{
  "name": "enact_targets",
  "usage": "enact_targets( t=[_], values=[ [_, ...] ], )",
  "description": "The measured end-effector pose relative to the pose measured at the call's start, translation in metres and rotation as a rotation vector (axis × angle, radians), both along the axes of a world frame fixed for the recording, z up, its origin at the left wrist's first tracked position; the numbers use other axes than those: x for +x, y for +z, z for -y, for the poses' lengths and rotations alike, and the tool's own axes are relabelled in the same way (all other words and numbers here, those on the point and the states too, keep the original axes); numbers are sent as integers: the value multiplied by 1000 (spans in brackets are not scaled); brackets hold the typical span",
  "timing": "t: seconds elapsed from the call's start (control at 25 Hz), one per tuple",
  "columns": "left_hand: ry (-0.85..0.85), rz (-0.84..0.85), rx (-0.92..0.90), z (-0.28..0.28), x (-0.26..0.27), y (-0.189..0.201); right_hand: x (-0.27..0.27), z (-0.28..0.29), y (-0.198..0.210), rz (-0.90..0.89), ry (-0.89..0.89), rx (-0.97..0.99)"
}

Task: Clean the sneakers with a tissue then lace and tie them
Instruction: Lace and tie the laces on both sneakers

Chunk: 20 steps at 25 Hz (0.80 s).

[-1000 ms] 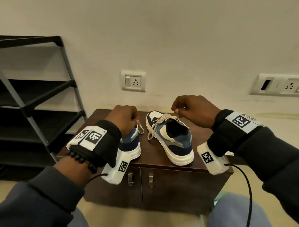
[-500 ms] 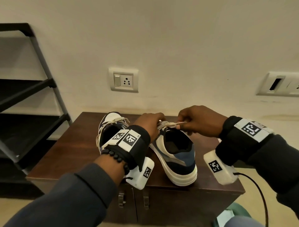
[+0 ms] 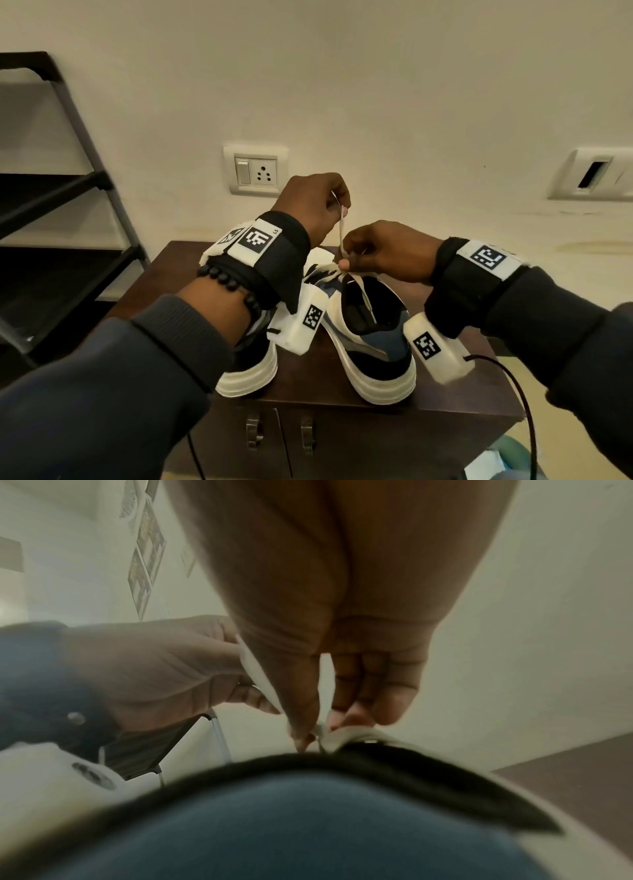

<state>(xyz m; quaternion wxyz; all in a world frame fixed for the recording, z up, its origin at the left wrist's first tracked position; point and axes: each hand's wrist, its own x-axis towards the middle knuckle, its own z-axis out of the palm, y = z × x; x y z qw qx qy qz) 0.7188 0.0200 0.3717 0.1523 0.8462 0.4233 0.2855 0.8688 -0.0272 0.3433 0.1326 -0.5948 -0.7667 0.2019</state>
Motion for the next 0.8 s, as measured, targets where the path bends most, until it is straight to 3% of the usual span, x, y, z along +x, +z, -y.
enact_targets(
  t=[0.2,0.28,0.36,0.48,0.6,0.8],
  values=[
    [72,-1,-121,1,-9,-20,4,-1,3,-154,3,90],
    [86,-80,-171,3,-13,-28,5,1,5,-178,-29,109],
    [46,-221,-212,6,-16,-36,9,7,9,-122,-49,129],
    [-59,-337,-254,11,-18,-43,7,17,9,112,-37,48],
    [-87,-353,-206,13,-16,-46,-2,21,0,244,2,8],
    [-31,-319,-216,17,-17,-46,12,12,22,319,21,191]
  ],
)
